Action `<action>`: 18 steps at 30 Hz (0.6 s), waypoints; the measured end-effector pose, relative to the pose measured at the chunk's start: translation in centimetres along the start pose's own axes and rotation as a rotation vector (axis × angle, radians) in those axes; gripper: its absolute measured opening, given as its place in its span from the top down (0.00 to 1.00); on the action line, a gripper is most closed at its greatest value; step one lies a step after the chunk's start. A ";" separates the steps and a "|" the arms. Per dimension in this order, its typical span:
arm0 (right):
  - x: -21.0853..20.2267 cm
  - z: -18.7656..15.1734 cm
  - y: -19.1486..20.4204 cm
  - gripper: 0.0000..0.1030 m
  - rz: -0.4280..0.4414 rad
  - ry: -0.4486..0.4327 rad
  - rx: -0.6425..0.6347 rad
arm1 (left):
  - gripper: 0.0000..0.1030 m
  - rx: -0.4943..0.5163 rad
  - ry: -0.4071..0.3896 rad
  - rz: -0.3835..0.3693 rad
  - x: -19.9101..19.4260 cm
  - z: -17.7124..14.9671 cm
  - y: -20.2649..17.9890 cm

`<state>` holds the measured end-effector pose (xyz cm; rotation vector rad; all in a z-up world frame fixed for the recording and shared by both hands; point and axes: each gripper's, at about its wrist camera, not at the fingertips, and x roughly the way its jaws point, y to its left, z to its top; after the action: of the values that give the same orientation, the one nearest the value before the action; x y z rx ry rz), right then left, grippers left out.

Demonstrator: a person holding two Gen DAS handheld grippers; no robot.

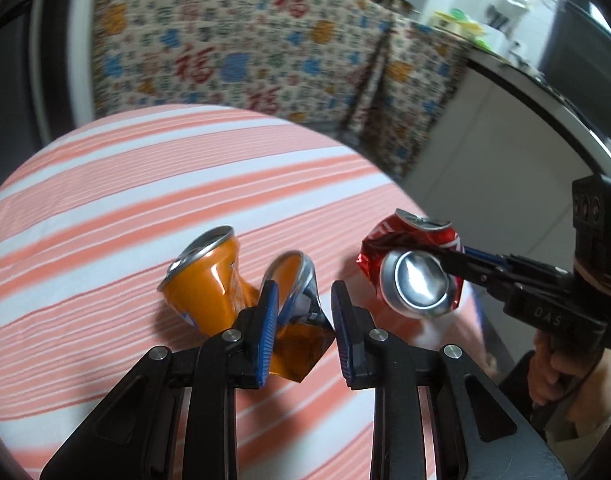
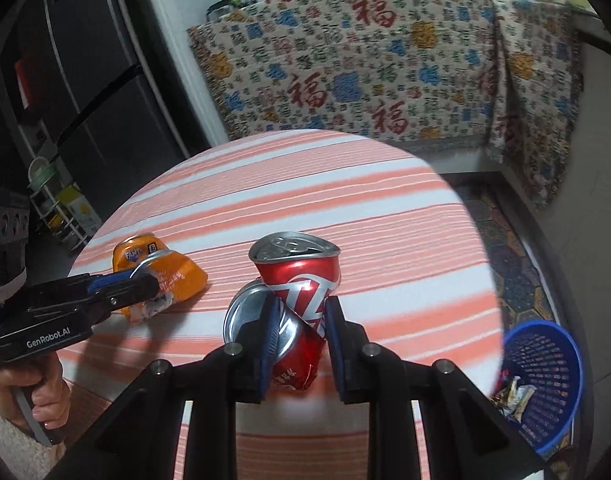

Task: Collect trash
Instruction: 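Carry the orange and red cans over the blue basket and open both tools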

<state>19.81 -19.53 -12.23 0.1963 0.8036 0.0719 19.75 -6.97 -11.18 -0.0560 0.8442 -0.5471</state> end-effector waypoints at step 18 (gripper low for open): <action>-5.4 -2.6 -8.1 0.77 -0.047 -0.046 0.166 | 0.88 0.098 0.121 0.041 3.6 -2.0 -3.6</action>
<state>14.11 -27.85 -11.78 0.3344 0.7686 -0.0433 18.67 -11.52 -14.05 0.0843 0.9330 -0.5568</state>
